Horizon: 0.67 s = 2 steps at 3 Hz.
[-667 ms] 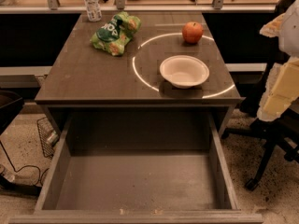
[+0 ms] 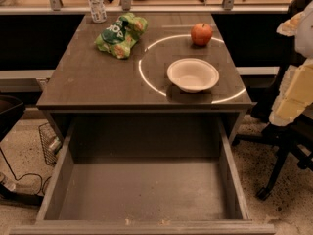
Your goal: Place green rice chip bag into top drawer
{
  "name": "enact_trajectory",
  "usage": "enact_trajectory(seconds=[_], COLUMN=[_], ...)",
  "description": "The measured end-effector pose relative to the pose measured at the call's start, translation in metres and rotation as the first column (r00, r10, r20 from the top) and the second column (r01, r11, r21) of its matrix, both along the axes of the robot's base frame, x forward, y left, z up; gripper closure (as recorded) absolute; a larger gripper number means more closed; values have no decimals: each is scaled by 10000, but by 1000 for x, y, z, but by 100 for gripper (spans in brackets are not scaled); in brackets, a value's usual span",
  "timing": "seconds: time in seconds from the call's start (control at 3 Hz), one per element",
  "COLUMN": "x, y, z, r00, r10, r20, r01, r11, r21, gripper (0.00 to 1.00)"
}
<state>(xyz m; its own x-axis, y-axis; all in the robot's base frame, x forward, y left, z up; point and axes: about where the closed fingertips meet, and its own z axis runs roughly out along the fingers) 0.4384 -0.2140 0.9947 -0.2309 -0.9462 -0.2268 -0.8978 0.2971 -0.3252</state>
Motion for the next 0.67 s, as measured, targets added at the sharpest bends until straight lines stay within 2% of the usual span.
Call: enact_trajectory(seconds=[0.33,0.67], x=[13,66], y=[-13,-15], z=[16,61], r00=[9918,9322], r10=[-63,922], r20=[1277,3501], r01=[98,-607], r11=[9996,9931], r21=[-273,-999], gripper=[0,0])
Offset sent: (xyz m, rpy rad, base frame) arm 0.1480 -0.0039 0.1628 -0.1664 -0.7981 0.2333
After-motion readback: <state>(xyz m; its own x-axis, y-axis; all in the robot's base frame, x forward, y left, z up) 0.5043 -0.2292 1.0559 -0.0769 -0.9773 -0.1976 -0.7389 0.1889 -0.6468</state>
